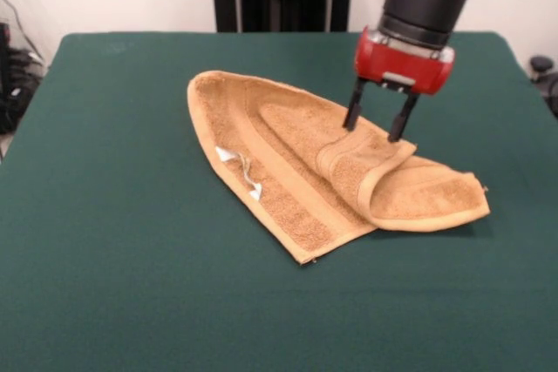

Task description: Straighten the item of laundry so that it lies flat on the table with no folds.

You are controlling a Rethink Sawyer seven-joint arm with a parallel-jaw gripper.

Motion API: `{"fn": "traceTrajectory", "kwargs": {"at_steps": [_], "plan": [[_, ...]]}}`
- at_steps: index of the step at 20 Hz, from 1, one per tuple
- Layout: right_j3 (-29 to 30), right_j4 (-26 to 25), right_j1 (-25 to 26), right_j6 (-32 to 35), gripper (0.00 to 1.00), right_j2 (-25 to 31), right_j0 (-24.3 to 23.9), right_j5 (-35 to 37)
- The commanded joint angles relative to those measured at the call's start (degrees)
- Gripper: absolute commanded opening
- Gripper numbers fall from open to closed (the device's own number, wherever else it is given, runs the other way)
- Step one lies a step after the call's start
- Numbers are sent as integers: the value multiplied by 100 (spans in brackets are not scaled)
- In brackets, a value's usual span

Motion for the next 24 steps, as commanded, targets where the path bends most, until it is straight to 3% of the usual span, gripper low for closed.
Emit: {"fn": "traceTrajectory", "kwargs": {"at_steps": [1, 7, 16, 24], "plan": [[315, -201, 477, 938, 100, 1044, -305, -176], [275, -185, 653, 1058, 100, 1128, -325, -437], [70, -104, 593, 929, 100, 659, 56, 81], [18, -56, 463, 891, 100, 699, 89, 421]]}}
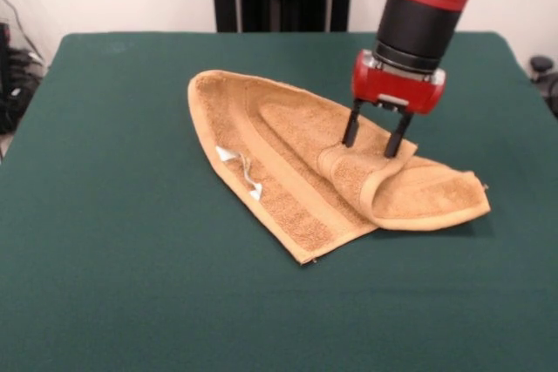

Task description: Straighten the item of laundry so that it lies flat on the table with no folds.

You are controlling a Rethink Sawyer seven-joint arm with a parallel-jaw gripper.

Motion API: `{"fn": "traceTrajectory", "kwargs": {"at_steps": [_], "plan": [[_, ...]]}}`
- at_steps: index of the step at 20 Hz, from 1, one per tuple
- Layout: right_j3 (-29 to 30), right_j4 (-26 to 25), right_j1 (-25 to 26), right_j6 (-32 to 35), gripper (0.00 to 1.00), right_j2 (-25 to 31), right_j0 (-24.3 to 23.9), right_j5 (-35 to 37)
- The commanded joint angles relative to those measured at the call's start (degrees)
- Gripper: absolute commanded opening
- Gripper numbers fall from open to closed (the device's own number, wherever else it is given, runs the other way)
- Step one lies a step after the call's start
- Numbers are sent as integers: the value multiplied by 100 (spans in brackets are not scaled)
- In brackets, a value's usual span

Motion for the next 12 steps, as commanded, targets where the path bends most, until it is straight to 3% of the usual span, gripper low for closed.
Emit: {"fn": "traceTrajectory", "kwargs": {"at_steps": [1, 12], "plan": [[-5, -36, 195, 912, 100, 491, 183, 584], [-94, 95, 166, 1025, 100, 298, 402, 752]]}}
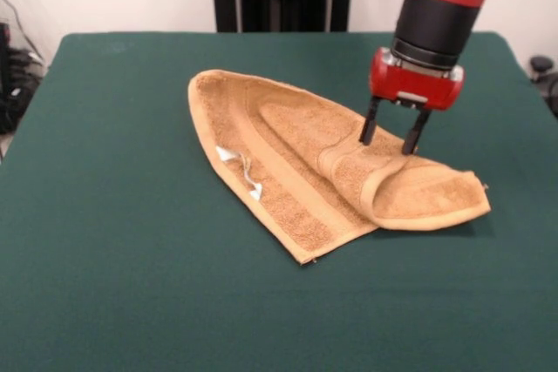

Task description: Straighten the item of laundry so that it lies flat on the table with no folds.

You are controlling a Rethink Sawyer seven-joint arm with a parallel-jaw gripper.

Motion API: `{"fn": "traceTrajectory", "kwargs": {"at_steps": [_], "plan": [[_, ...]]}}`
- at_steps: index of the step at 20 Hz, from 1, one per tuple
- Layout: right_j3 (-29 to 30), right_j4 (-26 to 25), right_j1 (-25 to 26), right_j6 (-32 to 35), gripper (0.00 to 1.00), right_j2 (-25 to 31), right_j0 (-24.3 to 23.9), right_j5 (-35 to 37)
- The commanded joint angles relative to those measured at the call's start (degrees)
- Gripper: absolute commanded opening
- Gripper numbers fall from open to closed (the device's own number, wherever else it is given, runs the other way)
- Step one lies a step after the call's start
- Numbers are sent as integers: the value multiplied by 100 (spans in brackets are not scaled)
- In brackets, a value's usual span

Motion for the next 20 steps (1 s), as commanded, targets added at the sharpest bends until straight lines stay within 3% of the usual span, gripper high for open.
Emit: {"fn": "traceTrajectory", "kwargs": {"at_steps": [1, 12, 20], "plan": [[-94, 100, 168, 1031, 100, 286, 198, 757], [-109, 81, 172, 992, 100, 240, 193, 769], [-131, 140, 560, 1128, 100, 400, 135, 143]]}}
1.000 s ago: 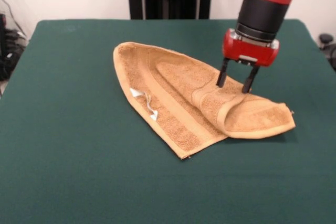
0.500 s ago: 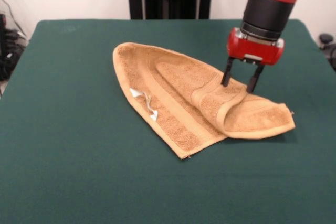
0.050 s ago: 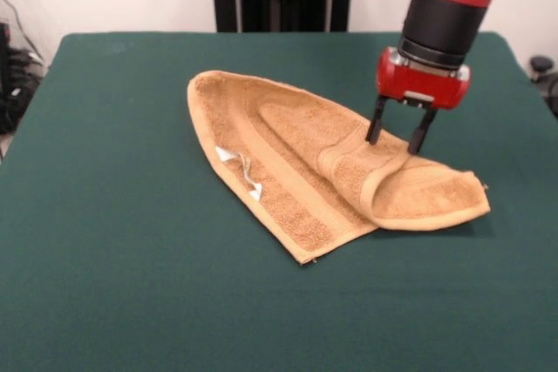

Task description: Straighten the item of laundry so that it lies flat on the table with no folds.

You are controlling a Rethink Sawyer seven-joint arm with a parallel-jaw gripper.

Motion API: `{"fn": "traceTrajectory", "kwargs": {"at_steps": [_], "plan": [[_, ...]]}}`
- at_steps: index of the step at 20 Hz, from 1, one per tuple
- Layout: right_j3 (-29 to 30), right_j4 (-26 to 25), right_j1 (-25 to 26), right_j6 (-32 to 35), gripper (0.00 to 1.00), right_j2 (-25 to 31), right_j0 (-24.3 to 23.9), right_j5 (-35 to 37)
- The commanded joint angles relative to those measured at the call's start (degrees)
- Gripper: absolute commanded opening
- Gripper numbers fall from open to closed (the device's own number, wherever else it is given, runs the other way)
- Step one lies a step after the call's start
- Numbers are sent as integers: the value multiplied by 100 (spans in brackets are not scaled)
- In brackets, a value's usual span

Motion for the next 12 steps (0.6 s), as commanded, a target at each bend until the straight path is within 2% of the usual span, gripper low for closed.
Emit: {"fn": "traceTrajectory", "kwargs": {"at_steps": [1, 4, 8, 12], "plan": [[-151, 171, 548, 1158, 100, 410, 58, 105], [-184, 253, 576, 1246, 100, 371, 149, 73], [73, 43, 538, 1348, 100, 1251, -427, -626], [198, -212, 552, 1324, 100, 1751, -841, -966]]}}
